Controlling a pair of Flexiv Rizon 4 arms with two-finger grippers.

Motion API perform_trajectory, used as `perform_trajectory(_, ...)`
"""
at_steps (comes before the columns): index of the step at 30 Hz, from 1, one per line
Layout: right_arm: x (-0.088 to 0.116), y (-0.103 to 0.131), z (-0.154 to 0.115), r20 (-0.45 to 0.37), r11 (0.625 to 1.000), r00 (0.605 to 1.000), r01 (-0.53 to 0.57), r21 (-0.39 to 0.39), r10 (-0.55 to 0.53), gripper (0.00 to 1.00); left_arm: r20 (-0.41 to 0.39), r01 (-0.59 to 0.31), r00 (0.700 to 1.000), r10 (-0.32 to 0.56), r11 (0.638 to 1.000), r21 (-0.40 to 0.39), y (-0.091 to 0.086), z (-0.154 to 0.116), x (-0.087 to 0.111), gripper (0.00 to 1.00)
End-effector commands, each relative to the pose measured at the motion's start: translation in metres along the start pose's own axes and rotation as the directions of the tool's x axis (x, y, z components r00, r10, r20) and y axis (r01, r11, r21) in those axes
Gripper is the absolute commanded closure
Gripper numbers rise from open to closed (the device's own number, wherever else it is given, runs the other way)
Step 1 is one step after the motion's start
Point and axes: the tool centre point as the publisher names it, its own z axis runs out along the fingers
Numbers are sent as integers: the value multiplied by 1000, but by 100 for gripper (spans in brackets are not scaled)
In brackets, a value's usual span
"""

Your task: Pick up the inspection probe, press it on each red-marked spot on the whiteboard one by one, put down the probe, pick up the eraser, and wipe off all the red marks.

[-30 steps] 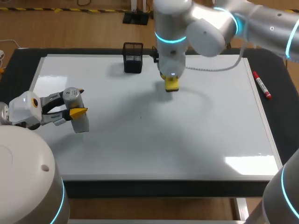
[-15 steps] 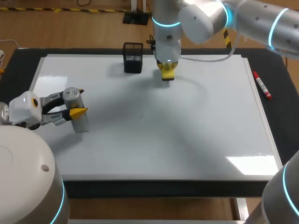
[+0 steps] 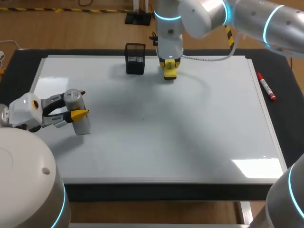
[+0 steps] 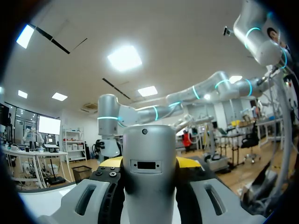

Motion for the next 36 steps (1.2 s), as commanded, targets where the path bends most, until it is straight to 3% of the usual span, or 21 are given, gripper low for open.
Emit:
perform_trajectory(1, -2, -7, 3, -8, 1000, 1000, 0, -8, 0, 100, 1, -1, 1000, 1, 1000, -1, -1, 0, 0, 100)
perform_trajectory(15, -1, -13, 10, 2, 1000, 1000, -17, 15, 17, 100, 1, -1, 1000, 1, 1000, -1, -1, 0, 0, 100)
perform_trajectory(16, 0, -13, 11, 0, 1000, 1000, -18, 15, 18, 73, 1, -1, 1000, 1, 1000, -1, -1, 0, 0, 100)
perform_trajectory(17, 0, -13, 11, 0, 1000, 1000, -18, 15, 18, 62, 1, -1, 1000, 1, 1000, -1, -1, 0, 0, 100)
perform_trajectory(19, 2, -13, 11, -4, 1000, 1000, -20, 15, 20, 49, 1, -1, 1000, 1, 1000, -1, -1, 0, 0, 100)
perform_trajectory(20, 3, -13, 11, -4, 1000, 1000, -20, 15, 20, 33, 1, -1, 1000, 1, 1000, -1, -1, 0, 0, 100)
perform_trajectory(21, 4, -13, 10, -17, 1000, 1000, -20, 18, 20, 26, 1, -1, 1000, 1, 1000, -1, -1, 0, 0, 100)
perform_trajectory(22, 5, -12, 10, -17, 1000, 1000, -23, 18, 23, 0, 1, -1, 1000, 1, 1000, -1, -1, 0, 0, 100)
perform_trajectory(30, 17, -11, 1, -36, 998, 997, -61, 25, 62, 0, 1, -1, 1000, 1, 1000, -1, -1, 0, 0, 100)
perform_trajectory(36, 28, -14, -10, 6, 979, 979, -203, -9, 203, 0, 1, -1, 1000, 1, 1000, -1, -1, 0, 0, 100)
